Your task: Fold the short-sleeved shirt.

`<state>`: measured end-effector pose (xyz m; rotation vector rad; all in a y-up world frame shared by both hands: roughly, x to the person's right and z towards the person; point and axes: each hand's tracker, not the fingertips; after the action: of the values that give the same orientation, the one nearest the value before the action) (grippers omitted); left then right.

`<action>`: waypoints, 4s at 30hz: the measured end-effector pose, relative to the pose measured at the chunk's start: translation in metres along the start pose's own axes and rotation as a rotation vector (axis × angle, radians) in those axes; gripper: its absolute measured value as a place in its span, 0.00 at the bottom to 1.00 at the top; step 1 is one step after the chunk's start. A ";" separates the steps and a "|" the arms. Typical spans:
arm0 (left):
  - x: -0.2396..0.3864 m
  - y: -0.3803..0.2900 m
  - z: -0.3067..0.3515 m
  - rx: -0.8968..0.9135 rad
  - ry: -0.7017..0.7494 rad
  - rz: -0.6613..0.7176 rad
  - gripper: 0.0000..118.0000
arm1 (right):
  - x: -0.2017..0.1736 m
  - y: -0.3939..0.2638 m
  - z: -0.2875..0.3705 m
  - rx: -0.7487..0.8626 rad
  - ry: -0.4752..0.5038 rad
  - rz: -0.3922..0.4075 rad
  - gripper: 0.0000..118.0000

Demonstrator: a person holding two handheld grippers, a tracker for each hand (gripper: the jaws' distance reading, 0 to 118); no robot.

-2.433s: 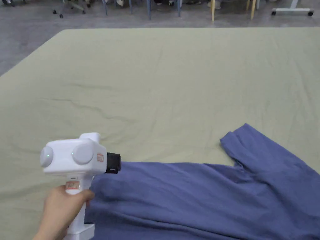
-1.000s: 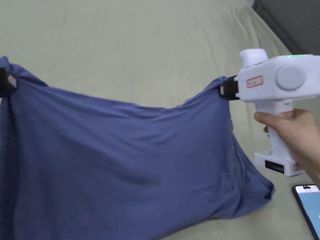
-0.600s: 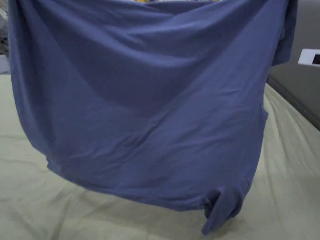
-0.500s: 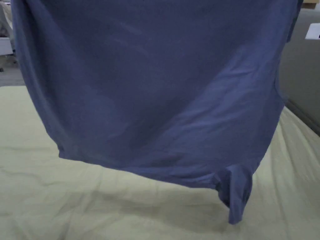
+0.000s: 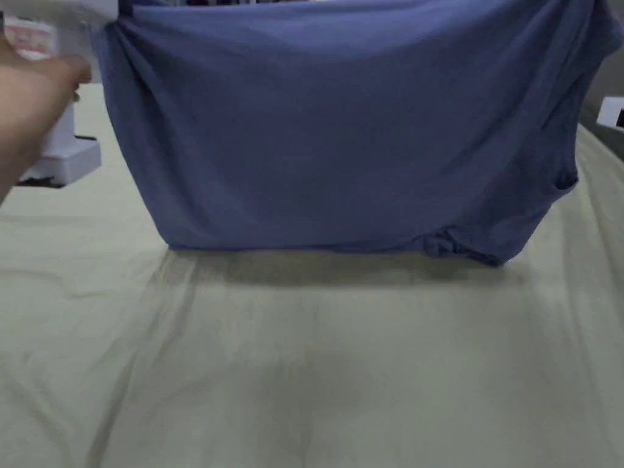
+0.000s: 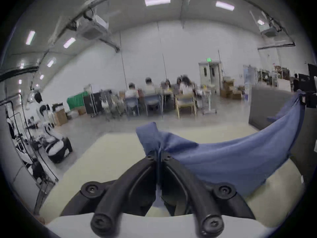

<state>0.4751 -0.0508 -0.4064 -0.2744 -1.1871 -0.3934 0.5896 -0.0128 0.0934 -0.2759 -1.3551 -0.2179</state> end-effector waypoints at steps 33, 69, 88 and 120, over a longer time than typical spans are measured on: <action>0.007 -0.356 0.227 -0.442 -0.139 0.009 0.01 | 0.048 -0.379 0.283 -0.429 0.074 -0.172 0.03; 0.001 -0.356 0.248 -0.523 -0.117 0.211 0.79 | 0.001 -0.359 0.345 -0.520 0.091 -0.025 0.02; 0.015 -0.379 0.231 -0.531 -0.120 0.169 0.00 | 0.038 -0.399 0.266 -0.662 -0.050 -0.130 1.00; 0.042 -0.324 0.006 -0.592 -0.007 0.113 0.65 | 0.020 -0.341 0.050 -0.673 -0.004 -0.133 0.78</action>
<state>0.3424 -0.3467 -0.3644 -0.8515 -1.0348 -0.6408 0.4412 -0.3203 0.1458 -0.7466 -1.2711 -0.7885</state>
